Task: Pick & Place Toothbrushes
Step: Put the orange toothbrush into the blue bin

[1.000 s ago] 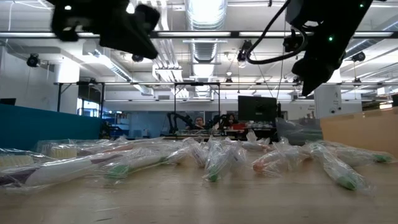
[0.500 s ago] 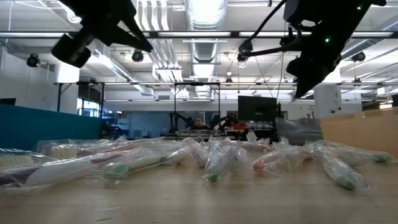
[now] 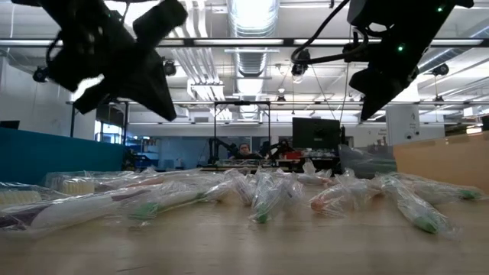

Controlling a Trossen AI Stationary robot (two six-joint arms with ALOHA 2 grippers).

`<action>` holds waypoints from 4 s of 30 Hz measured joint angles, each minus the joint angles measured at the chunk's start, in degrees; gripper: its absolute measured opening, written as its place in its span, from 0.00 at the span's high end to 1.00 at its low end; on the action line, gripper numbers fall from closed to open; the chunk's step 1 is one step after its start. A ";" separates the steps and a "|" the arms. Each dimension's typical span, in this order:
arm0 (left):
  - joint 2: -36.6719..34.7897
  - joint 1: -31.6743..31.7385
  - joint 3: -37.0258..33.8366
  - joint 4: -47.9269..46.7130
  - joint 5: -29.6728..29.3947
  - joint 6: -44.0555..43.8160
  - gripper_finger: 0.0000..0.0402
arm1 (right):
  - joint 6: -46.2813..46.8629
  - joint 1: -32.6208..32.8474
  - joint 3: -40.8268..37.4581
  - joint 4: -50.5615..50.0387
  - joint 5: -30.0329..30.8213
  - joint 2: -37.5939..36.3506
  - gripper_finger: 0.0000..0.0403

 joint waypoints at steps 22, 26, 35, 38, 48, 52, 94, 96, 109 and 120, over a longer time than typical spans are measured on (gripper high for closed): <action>7.05 2.27 5.62 -5.07 10.96 4.41 0.68 | 0.01 0.00 0.04 1.23 -0.45 0.00 0.98; 9.83 3.40 8.85 -7.65 10.93 5.85 0.67 | 0.01 0.00 -0.07 1.57 -0.44 0.00 0.98; 15.15 4.87 11.76 -9.35 10.82 6.17 0.67 | -0.23 0.04 -0.27 1.75 -0.51 0.00 0.98; 16.04 5.19 11.85 -9.96 9.37 6.24 0.67 | -0.31 0.02 -0.33 1.75 -0.62 0.00 0.98; 17.24 6.46 11.85 -12.86 9.32 6.20 0.67 | -1.52 0.02 -0.33 2.68 -1.55 0.00 0.98; 18.58 6.92 11.82 -12.84 9.41 6.13 0.67 | -1.54 0.02 -0.33 2.87 -1.56 0.00 0.98; 21.21 7.08 13.28 -12.72 5.96 7.03 0.89 | -1.98 0.02 -0.56 2.95 -1.51 0.07 0.98; 21.21 7.02 13.94 -12.75 5.94 7.03 0.90 | -1.98 0.00 -0.59 2.97 -1.51 0.07 0.98; 20.79 6.97 18.14 -12.86 5.33 2.97 0.90 | -1.98 0.00 -1.20 2.91 -1.51 0.07 0.98; 15.88 7.12 22.62 -12.89 5.94 -13.85 0.91 | -1.98 0.00 -1.40 2.91 -1.53 0.07 0.98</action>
